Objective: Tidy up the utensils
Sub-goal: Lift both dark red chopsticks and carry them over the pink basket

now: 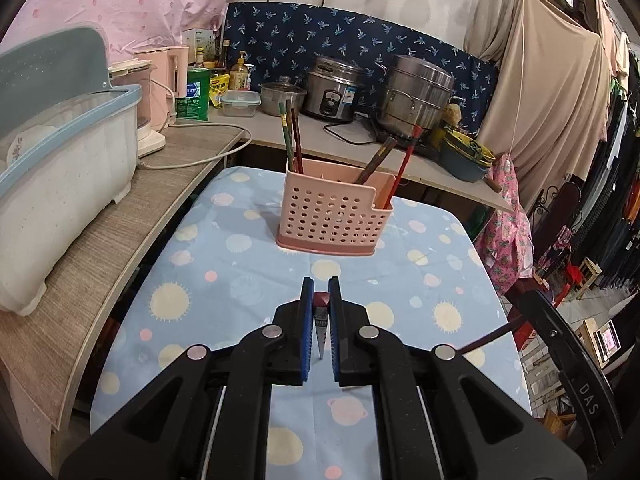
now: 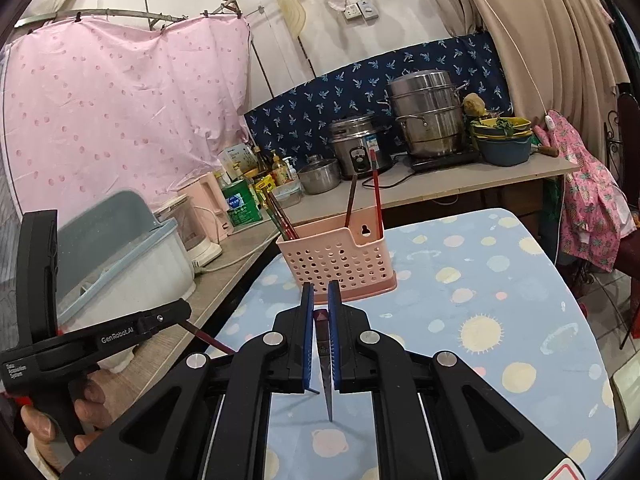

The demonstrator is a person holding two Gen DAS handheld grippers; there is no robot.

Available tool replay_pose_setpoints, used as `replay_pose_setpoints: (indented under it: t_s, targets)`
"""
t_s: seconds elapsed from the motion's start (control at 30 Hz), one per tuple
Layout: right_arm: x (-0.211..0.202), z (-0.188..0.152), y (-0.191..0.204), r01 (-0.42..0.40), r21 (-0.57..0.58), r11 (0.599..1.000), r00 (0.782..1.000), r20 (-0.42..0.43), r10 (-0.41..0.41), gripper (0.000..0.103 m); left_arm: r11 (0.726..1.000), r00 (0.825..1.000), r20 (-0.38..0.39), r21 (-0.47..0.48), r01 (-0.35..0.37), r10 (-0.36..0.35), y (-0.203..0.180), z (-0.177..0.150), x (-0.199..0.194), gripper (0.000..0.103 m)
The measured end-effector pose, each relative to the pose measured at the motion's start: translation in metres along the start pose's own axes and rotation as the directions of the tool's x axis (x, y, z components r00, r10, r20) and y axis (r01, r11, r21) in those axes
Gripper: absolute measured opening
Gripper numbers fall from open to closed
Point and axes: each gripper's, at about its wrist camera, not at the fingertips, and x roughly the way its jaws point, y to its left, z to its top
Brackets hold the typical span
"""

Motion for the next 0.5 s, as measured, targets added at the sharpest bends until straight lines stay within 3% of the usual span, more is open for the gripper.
replay_pose_setpoints:
  t_s: [0.23,0.5]
  targets:
    - [0.017,0.028,-0.002,-0.035,0.018,0.999,0.999,0.020,0.035,0.007,1.000,1.000,0.000,-0.015,0.007,-0.007,0.007,0.026,0.013,0.007]
    - [0.040,0.084,-0.004,-0.054,0.006,0.999,0.994,0.094,0.053,0.007,1.000,0.997,0.080,-0.013,-0.020,0.021,0.010,0.082,0.010,0.007]
